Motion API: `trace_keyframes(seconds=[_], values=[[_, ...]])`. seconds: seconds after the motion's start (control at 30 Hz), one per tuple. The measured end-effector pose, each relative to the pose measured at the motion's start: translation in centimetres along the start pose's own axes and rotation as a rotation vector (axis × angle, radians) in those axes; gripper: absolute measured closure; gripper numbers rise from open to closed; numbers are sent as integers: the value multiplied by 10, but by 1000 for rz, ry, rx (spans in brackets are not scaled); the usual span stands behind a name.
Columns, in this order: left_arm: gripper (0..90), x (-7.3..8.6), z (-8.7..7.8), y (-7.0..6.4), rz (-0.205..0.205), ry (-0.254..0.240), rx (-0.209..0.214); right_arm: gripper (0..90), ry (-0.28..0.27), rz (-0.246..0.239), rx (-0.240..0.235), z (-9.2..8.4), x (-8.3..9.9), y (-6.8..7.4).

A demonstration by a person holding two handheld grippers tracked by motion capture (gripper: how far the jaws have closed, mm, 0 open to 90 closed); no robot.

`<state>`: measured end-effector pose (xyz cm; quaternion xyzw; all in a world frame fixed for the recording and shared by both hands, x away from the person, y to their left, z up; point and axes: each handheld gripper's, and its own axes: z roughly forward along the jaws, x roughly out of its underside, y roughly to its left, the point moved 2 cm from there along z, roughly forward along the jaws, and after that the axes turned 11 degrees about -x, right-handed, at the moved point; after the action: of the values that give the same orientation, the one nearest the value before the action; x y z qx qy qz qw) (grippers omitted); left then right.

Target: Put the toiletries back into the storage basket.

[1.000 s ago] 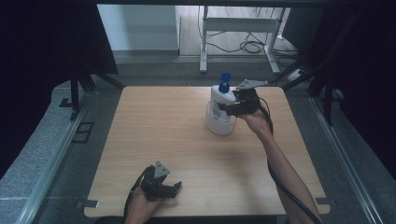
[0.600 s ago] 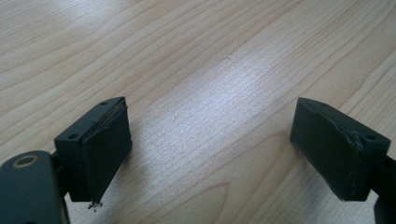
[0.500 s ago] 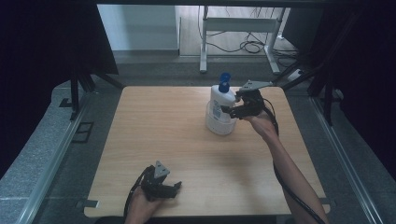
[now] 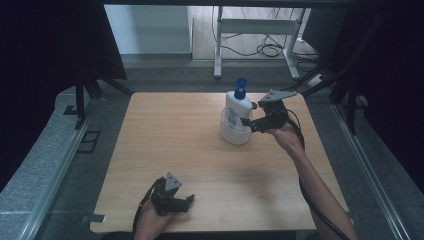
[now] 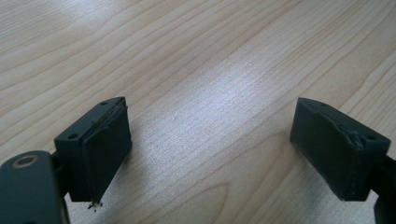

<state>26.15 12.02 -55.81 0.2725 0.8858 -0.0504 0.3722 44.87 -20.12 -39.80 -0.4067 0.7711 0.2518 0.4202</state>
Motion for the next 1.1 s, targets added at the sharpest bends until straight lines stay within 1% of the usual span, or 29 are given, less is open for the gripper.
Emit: trace_keyframes(seconds=[0.47,0.77,1.1], values=[[119,0,0,0,-2,-1,0,15,25,-2,-7,-13,18,5],[119,0,0,0,-4,-1,-2,15,45,-4,-3,-24,32,9],[119,0,0,-1,-4,0,-3,16,51,18,10,-37,51,8]])
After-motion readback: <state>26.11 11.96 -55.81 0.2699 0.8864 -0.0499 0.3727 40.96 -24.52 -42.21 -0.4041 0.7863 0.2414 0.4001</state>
